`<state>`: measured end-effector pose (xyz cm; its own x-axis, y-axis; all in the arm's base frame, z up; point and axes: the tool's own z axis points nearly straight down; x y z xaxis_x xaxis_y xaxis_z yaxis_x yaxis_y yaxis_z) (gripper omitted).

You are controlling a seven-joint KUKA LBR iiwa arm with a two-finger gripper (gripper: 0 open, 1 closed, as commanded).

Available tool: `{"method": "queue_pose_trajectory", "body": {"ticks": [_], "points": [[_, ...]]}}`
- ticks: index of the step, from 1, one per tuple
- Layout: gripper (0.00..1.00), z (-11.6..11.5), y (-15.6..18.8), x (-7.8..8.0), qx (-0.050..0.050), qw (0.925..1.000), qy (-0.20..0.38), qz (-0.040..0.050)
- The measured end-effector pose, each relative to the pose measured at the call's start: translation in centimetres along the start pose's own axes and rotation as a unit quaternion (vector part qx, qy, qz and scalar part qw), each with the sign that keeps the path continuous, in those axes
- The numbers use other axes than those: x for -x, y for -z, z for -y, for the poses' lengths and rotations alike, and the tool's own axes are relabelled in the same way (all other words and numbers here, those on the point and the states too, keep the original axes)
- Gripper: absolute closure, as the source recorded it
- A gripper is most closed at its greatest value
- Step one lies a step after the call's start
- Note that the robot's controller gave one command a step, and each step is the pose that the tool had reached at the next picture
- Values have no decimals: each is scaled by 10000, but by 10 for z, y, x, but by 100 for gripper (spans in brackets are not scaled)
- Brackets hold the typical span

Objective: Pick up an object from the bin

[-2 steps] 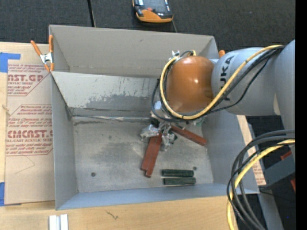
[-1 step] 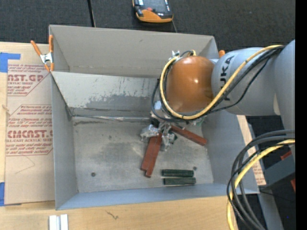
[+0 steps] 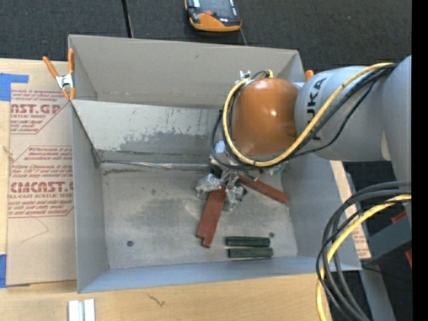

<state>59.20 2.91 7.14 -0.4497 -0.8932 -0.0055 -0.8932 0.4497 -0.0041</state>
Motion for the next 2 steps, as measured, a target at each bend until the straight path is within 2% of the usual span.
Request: {"method": "queue_pose_trajectory", "body": {"ticks": [1, 2], "points": [[100, -1, 3, 0, 23, 10000, -2, -14], [100, -4, 23, -1, 68, 10000, 4, -40]]}}
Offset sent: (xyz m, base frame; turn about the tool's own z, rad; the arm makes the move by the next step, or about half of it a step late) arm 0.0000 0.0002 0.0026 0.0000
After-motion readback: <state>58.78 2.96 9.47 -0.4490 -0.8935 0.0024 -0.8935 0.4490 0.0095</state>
